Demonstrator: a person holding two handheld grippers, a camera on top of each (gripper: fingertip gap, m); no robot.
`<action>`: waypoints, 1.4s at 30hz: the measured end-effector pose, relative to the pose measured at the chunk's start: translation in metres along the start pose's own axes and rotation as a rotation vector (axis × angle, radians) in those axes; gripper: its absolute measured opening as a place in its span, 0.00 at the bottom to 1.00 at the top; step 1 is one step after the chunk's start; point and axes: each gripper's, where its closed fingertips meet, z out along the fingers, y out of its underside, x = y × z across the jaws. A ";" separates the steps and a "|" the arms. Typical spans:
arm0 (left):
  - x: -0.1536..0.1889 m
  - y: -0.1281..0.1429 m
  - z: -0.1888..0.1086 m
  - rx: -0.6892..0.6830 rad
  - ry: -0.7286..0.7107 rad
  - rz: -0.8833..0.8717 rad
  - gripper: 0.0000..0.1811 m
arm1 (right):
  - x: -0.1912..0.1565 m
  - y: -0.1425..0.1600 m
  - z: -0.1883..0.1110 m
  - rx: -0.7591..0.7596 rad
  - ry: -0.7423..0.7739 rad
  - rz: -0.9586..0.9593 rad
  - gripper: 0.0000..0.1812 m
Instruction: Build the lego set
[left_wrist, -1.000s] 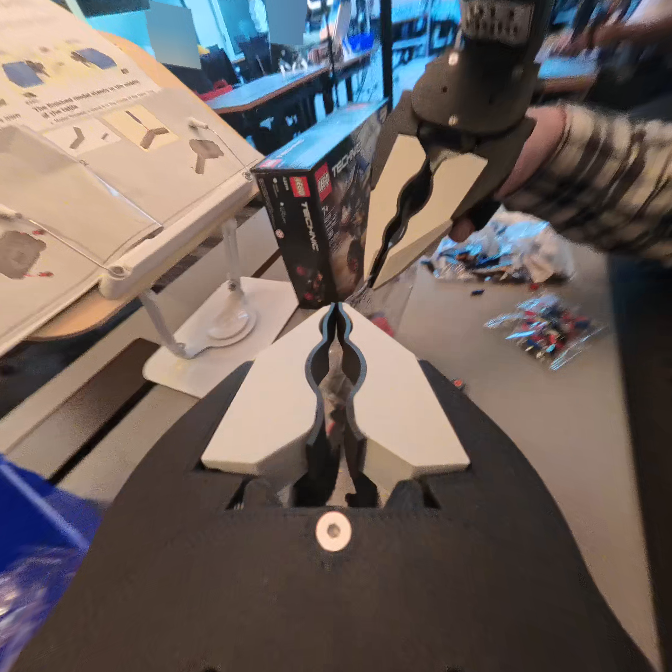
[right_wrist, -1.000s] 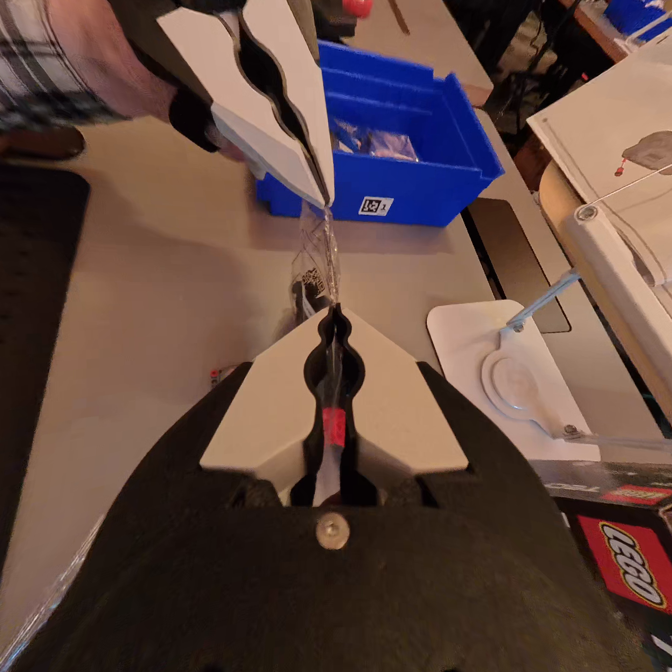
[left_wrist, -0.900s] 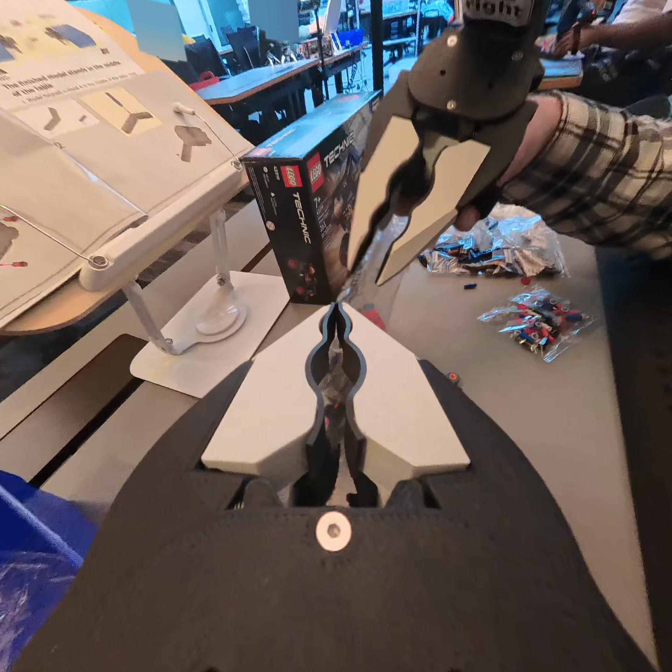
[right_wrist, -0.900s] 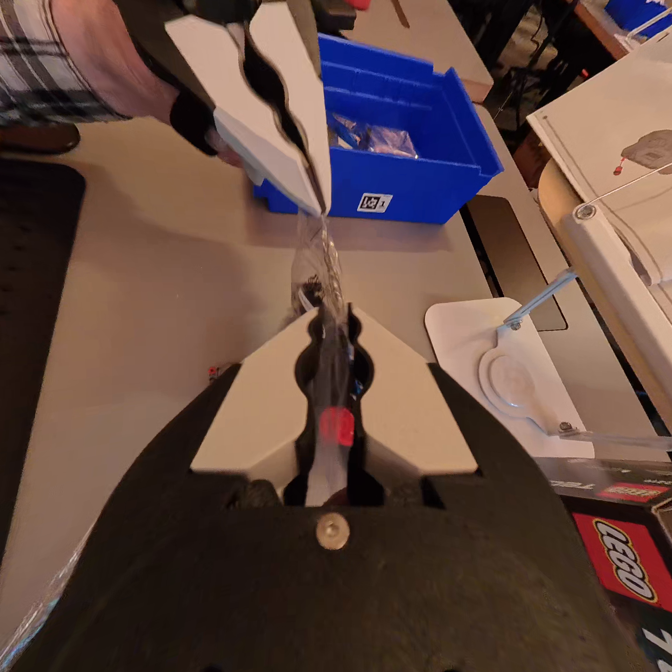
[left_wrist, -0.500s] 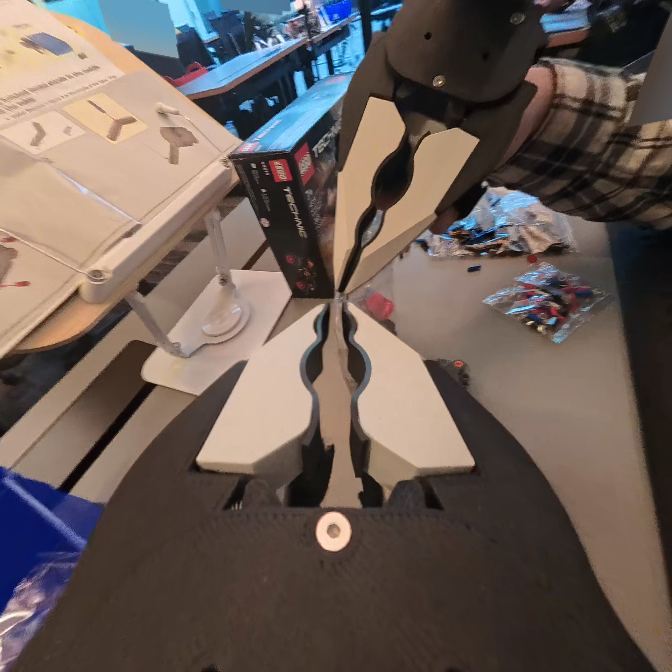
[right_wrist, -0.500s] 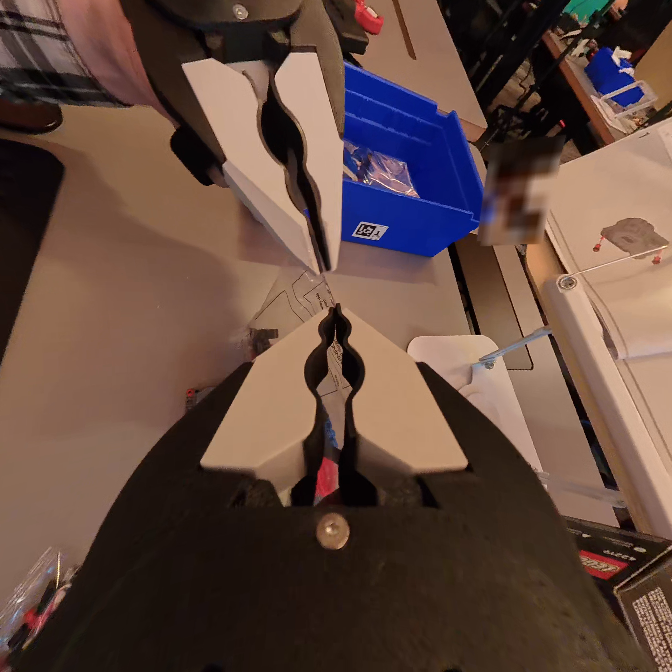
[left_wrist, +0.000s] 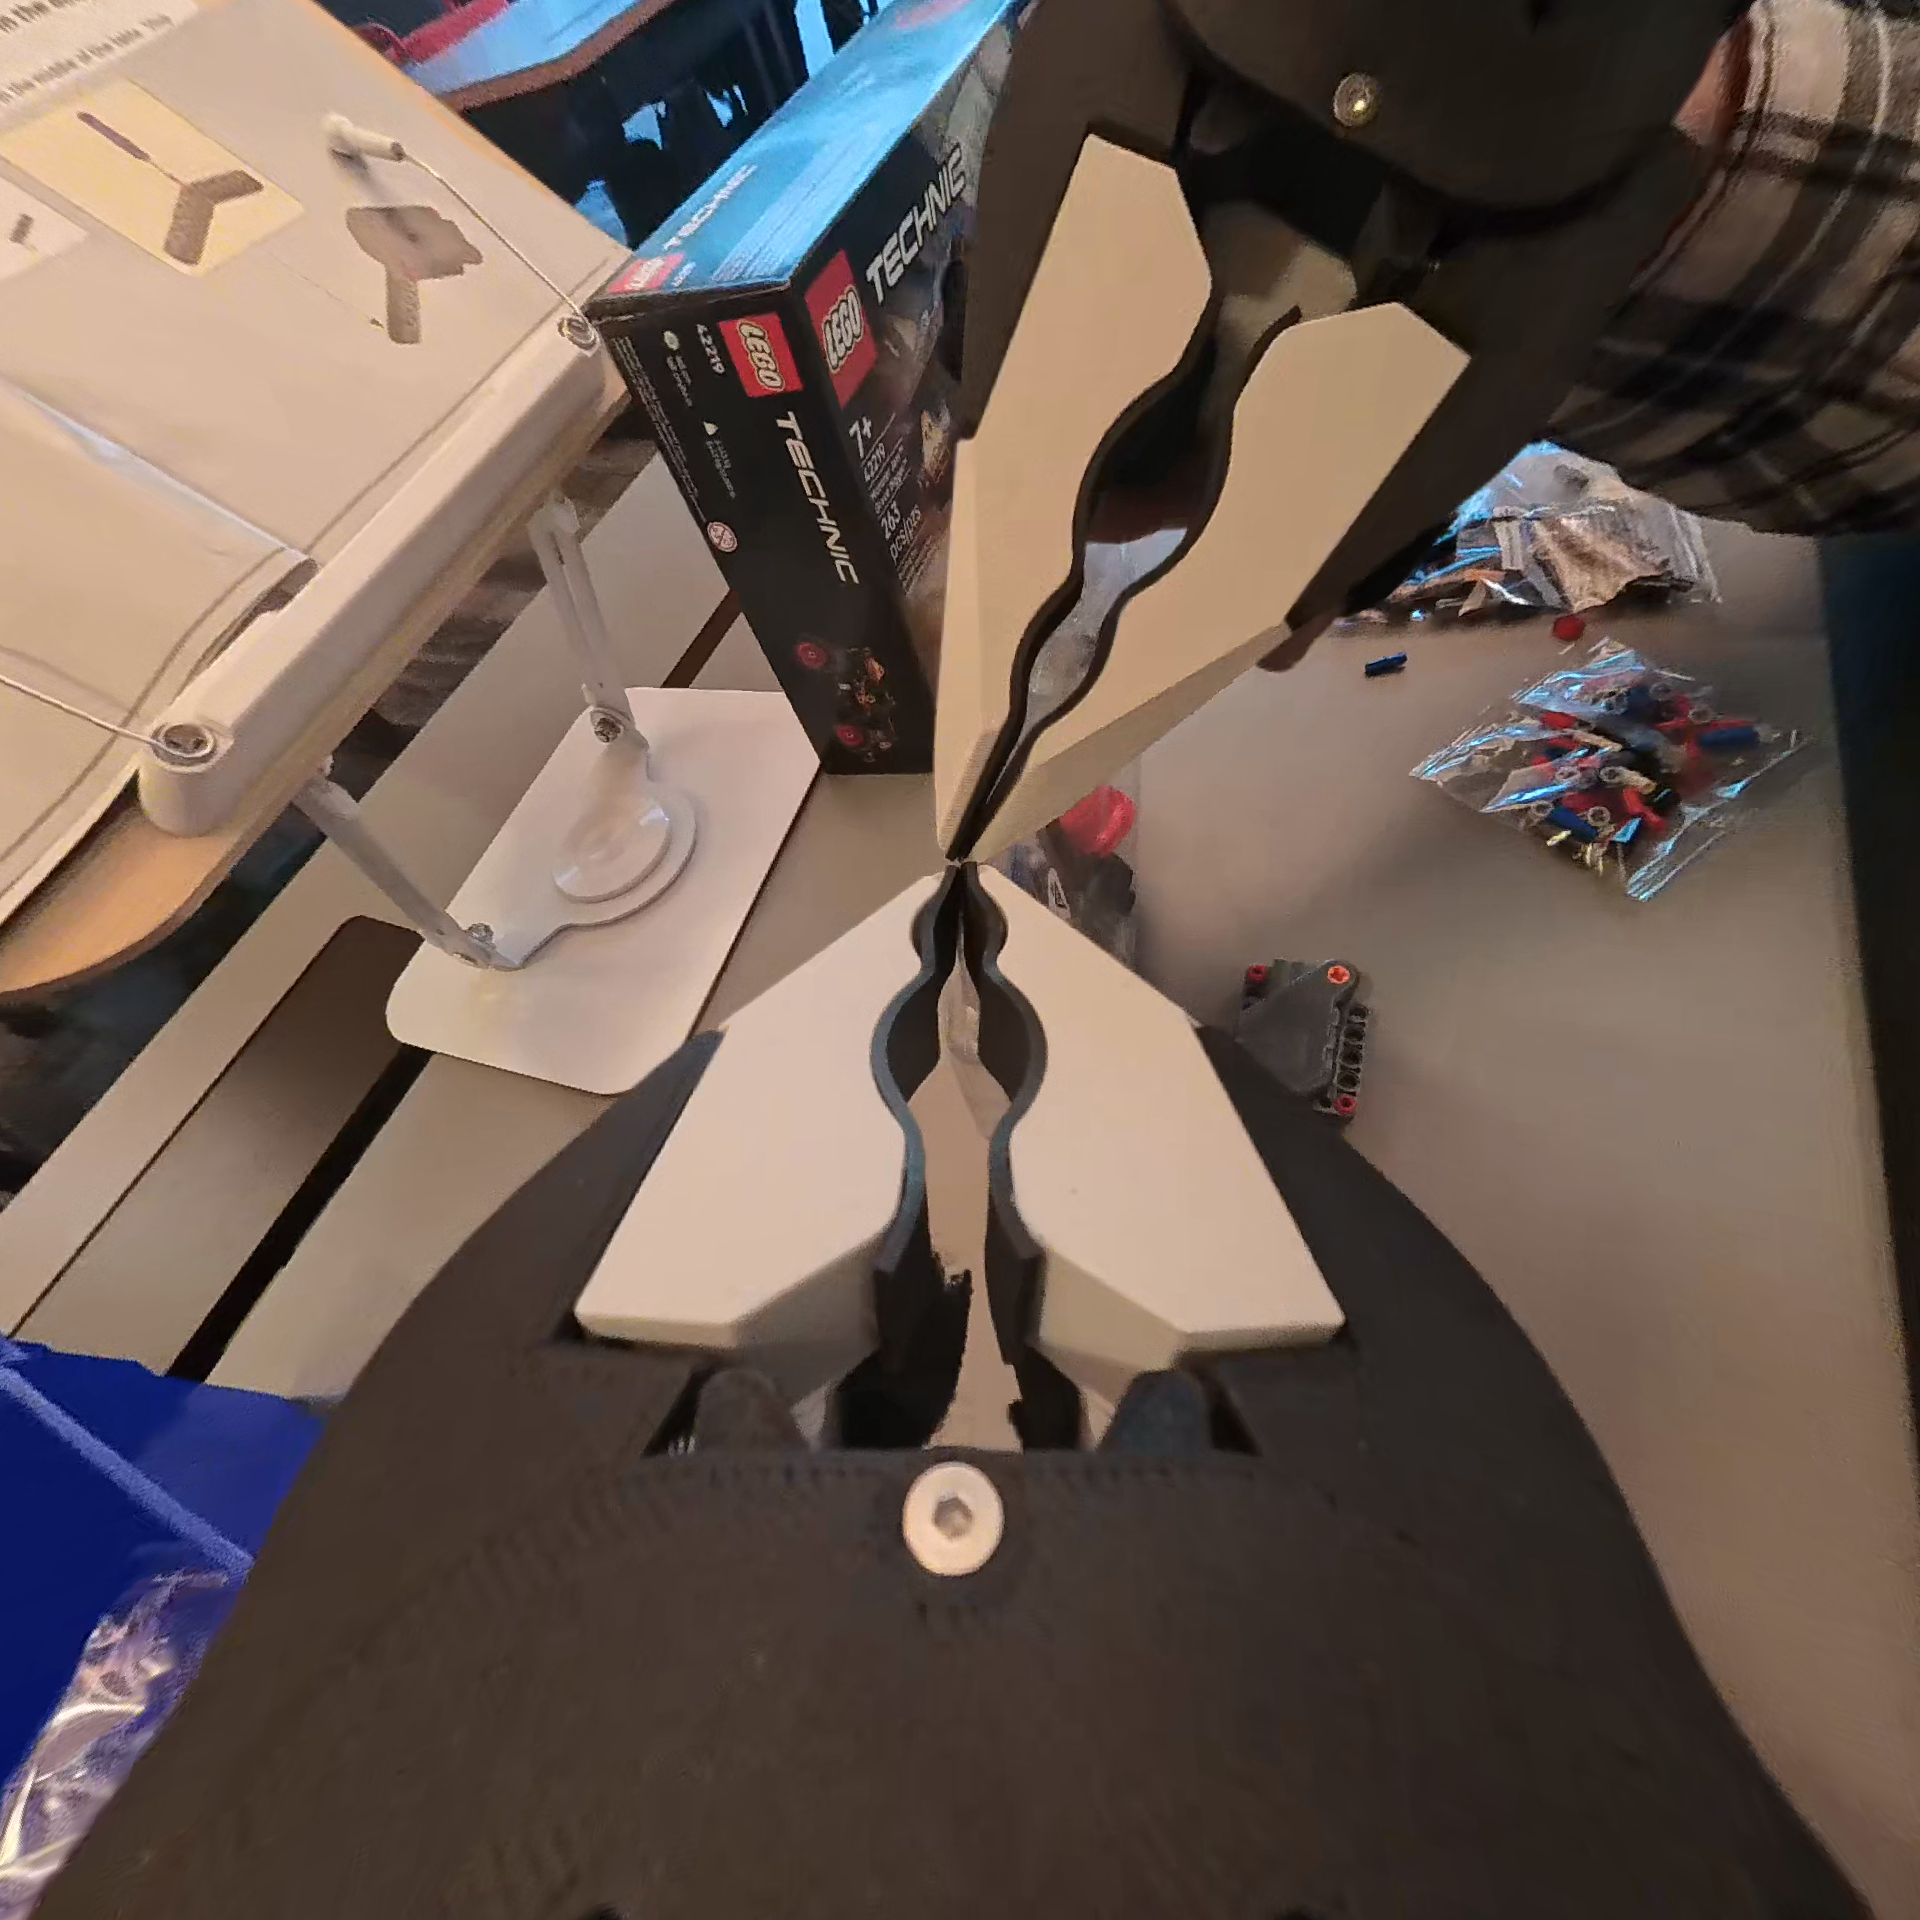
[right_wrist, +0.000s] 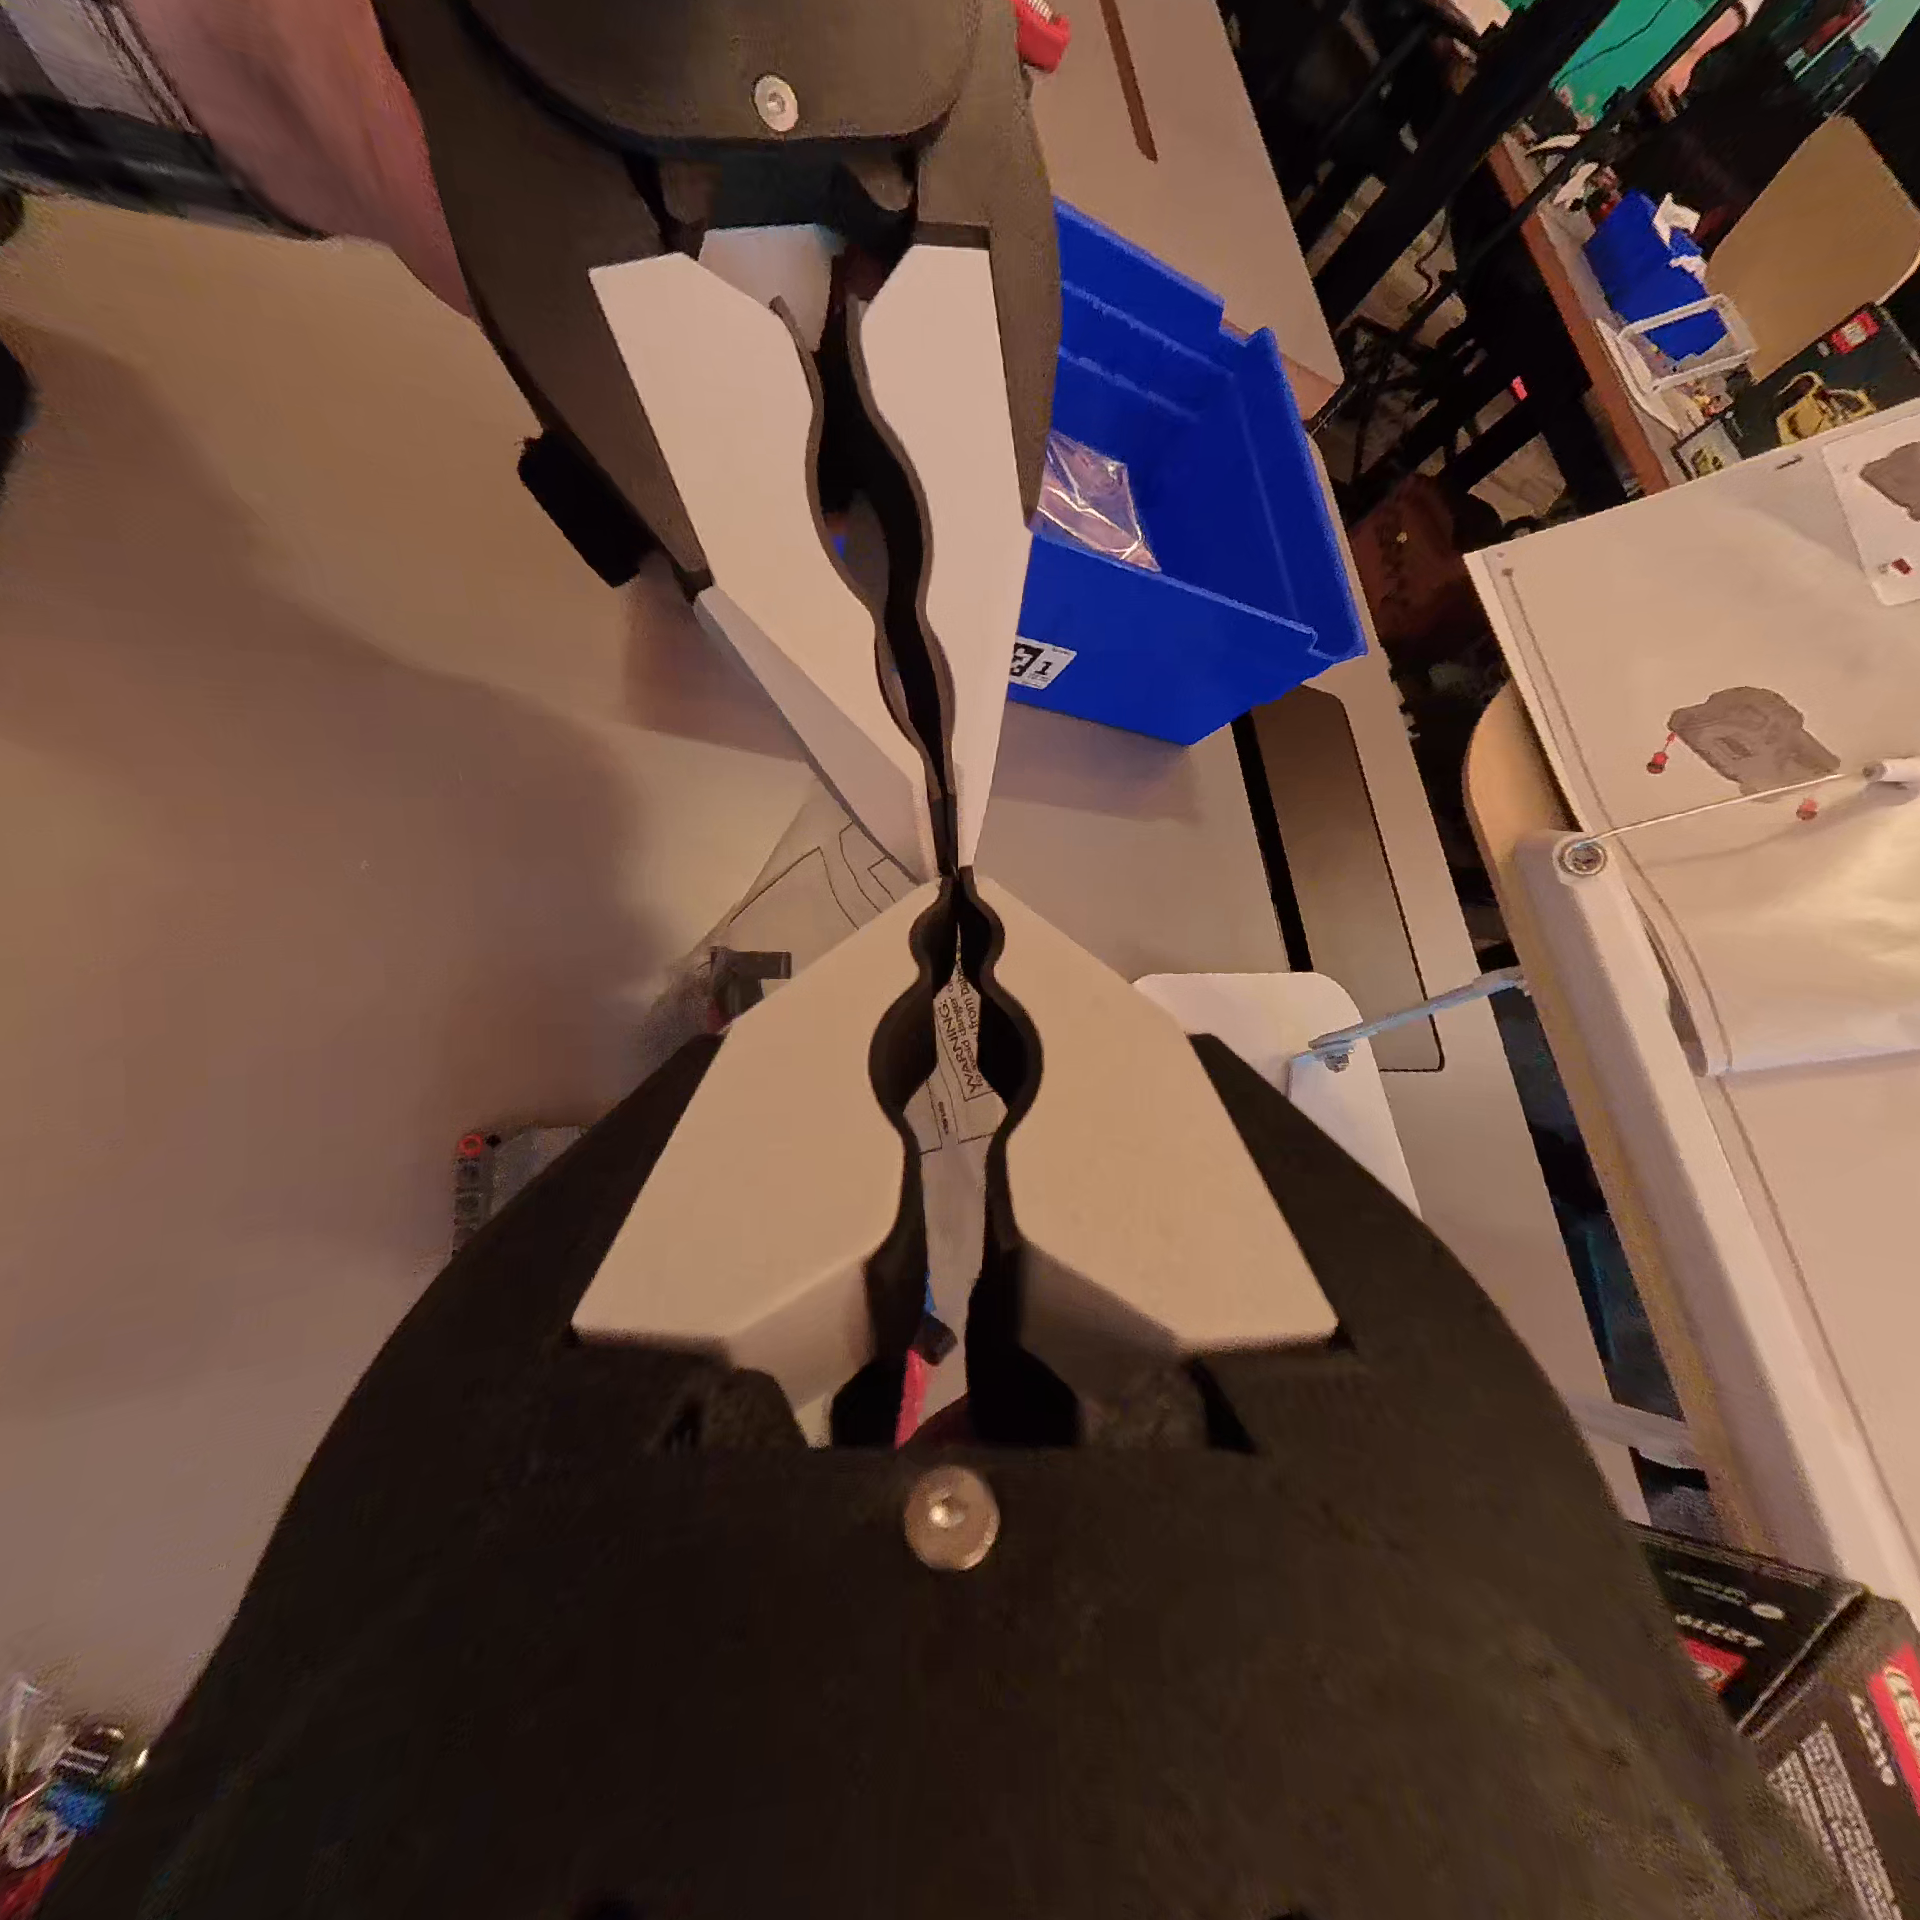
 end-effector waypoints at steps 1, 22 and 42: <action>-0.001 0.000 0.000 0.011 0.006 -0.018 0.00 | 0.001 0.000 0.000 0.002 0.004 -0.002 0.00; -0.081 0.014 0.045 -0.030 -0.267 -0.503 0.00 | -0.042 0.031 0.074 -0.164 0.266 -0.340 0.00; -0.037 0.004 0.038 -0.064 -0.080 -0.316 0.00 | 0.046 0.034 0.010 -0.041 0.200 0.067 0.00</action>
